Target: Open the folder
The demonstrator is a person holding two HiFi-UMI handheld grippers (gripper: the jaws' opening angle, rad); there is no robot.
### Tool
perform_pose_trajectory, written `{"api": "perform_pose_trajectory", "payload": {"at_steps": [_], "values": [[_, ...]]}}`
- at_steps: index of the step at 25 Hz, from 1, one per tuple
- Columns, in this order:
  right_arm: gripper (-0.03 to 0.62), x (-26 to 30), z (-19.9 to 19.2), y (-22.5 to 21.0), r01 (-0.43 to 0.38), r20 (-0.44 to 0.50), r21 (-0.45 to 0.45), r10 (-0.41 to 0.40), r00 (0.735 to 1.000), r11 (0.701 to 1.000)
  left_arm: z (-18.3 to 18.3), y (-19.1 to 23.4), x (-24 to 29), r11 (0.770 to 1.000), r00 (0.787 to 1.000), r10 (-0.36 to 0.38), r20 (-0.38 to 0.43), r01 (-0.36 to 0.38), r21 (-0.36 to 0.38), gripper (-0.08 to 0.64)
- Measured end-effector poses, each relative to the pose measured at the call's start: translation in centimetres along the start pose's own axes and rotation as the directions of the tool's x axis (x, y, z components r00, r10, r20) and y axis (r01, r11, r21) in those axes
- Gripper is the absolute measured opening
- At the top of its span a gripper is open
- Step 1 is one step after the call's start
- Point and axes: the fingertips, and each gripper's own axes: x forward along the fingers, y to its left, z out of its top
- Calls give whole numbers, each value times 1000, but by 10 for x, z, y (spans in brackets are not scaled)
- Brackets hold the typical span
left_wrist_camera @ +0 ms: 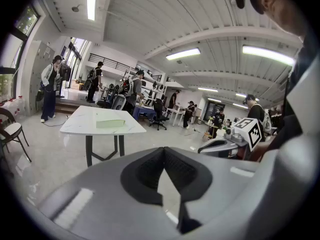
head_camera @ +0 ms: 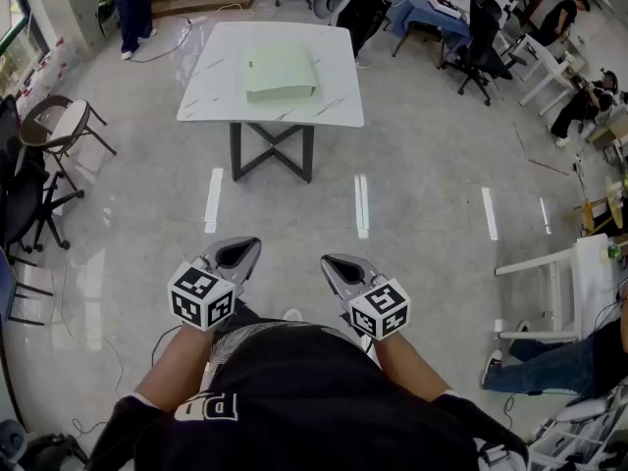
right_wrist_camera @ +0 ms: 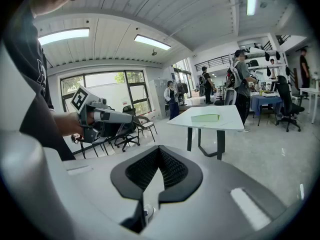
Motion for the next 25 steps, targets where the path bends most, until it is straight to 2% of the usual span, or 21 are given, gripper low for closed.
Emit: {"api": "perform_pose_trajectory", "payload": {"at_steps": [9,15,25], "values": [[-1,4,1,-1,-2,7,4,2,1000,1000,-3,6,-2,1000,1000,16,-7,-16,-5,49],[0,7,5,7,-41,31,2,41,999,999,-3,1,2,1000,1000,4,-16,-4,0,49],[0,10,6,1,-24,34,7,24,999,1000,-3,4,1,1000,1000,16,-22,-16,14,49]]}}
